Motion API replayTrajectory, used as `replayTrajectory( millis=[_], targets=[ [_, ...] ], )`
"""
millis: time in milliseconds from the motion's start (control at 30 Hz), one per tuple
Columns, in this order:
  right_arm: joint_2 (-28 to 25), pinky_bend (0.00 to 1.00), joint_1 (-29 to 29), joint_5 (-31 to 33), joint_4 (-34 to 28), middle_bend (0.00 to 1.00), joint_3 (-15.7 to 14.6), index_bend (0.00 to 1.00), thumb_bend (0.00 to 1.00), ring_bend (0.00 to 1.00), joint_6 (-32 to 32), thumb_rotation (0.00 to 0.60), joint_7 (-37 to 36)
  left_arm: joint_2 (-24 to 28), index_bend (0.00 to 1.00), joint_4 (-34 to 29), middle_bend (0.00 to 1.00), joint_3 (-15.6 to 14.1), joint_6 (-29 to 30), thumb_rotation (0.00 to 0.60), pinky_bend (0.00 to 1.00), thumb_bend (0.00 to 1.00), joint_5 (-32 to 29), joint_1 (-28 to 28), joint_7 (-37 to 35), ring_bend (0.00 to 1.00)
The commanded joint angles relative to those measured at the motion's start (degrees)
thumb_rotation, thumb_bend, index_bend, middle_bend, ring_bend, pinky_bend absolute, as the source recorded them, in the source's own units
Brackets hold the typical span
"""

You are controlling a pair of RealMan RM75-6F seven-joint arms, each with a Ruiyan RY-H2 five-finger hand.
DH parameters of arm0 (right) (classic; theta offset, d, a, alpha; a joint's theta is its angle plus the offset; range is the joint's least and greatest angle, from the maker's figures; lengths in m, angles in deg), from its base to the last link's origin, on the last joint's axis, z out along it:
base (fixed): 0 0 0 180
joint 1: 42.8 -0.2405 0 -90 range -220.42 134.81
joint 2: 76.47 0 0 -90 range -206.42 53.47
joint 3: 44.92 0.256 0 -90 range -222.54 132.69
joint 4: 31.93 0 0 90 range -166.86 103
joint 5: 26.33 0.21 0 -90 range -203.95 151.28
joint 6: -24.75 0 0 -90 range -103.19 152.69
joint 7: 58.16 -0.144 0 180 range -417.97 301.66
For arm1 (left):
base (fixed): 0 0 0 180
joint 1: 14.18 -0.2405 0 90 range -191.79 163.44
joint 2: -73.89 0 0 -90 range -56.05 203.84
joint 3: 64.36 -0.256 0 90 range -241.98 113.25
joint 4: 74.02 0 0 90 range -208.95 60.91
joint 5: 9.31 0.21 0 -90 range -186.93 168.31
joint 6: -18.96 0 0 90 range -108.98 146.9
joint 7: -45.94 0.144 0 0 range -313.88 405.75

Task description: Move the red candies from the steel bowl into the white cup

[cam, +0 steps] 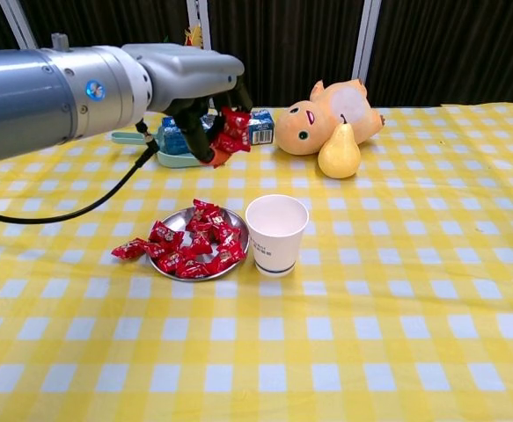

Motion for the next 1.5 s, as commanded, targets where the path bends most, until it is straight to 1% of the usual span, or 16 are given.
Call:
replayTrajectory(
  millis=[33, 267, 433, 700, 800, 933, 1067, 1333, 1500],
  targets=[
    [-0.1, 0.12, 0.0, 0.0, 0.0, 0.0, 0.0, 0.0, 0.42, 0.0, 0.0, 0.6, -0.2, -1.1, 0.57, -0.7, 0.67, 0.5, 0.4, 0.6, 0.95, 0.4, -0.9, 0.9, 0.4, 0.91],
    [-0.1, 0.12, 0.1, -0.1, 0.0, 0.0, 0.0, 0.0, 0.42, 0.0, 0.2, 0.6, -0.6, -4.9, 0.58, -0.7, 0.67, 0.2, 1.4, 0.6, 0.95, 0.4, -2.5, 2.6, 1.1, 0.91],
    [-0.1, 0.12, 0.0, -0.2, -0.1, 0.0, 0.0, 0.0, 0.42, 0.0, 0.3, 0.6, -1.0, -7.6, 0.58, 0.4, 0.68, -0.3, 1.8, 0.6, 0.95, 0.4, -3.8, 3.4, 1.5, 0.91],
    [-0.2, 0.12, 0.0, -0.1, 0.0, 0.0, 0.1, 0.0, 0.42, 0.0, 0.3, 0.6, -1.4, -10.2, 0.57, 2.9, 0.67, -1.5, 2.1, 0.6, 0.95, 0.4, -5.1, 4.0, 2.1, 0.91],
    [-0.2, 0.12, 0.0, 0.0, -0.1, 0.0, 0.1, 0.0, 0.42, 0.0, 0.3, 0.6, -1.5, -10.7, 0.56, 3.6, 0.67, -1.7, 2.1, 0.6, 0.95, 0.37, -5.5, 4.1, 2.2, 0.91],
    [-0.2, 0.12, 0.0, -0.1, -0.1, 0.0, 0.1, 0.0, 0.42, 0.0, 0.4, 0.6, -1.6, -11.3, 0.52, 4.4, 0.64, -1.6, 2.1, 0.6, 0.95, 0.31, -6.4, 4.1, 1.9, 0.91],
    [-0.1, 0.12, 0.1, -0.1, 0.0, 0.0, 0.2, 0.0, 0.42, 0.0, 0.5, 0.6, -1.6, -11.6, 0.51, 4.7, 0.61, -1.5, 2.2, 0.6, 0.95, 0.3, -6.4, 4.1, 1.7, 0.91],
    [-0.1, 0.12, 0.1, -0.1, -0.1, 0.0, 0.2, 0.0, 0.42, 0.0, 0.6, 0.6, -1.6, -11.5, 0.5, 4.5, 0.6, -1.4, 2.8, 0.6, 0.95, 0.29, -5.8, 3.9, 1.3, 0.91],
    [0.0, 0.12, 0.1, -0.2, 0.1, 0.0, 0.3, 0.0, 0.42, 0.0, 0.8, 0.6, -1.7, -10.5, 0.44, 3.3, 0.52, -0.2, 4.0, 0.6, 0.95, 0.29, -4.6, 3.0, -0.6, 0.91]
  ],
)
